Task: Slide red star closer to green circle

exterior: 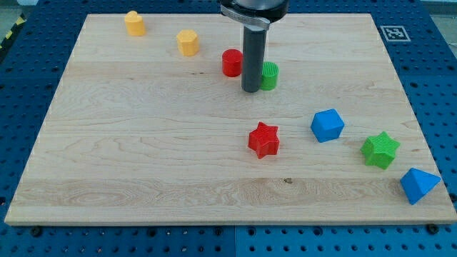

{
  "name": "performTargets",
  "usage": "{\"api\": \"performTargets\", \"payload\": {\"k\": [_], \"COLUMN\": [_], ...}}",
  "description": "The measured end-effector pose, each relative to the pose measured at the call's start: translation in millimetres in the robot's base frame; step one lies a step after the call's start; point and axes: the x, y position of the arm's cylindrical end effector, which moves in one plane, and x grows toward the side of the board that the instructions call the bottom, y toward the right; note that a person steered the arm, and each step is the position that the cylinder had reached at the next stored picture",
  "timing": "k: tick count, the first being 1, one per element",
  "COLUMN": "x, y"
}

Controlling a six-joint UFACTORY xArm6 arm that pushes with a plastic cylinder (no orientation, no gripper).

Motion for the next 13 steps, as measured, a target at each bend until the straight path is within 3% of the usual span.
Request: {"api": "performTargets", "payload": {"k": [1, 2, 3, 4, 5, 9, 11, 13], "x": [6.3, 48.8, 112.7, 149.9, 148.5, 100.2, 157.7, 69.3], "y": [-30.9, -45.1, -29.0, 10.4, 55.2, 44.1, 24.0, 9.3]}}
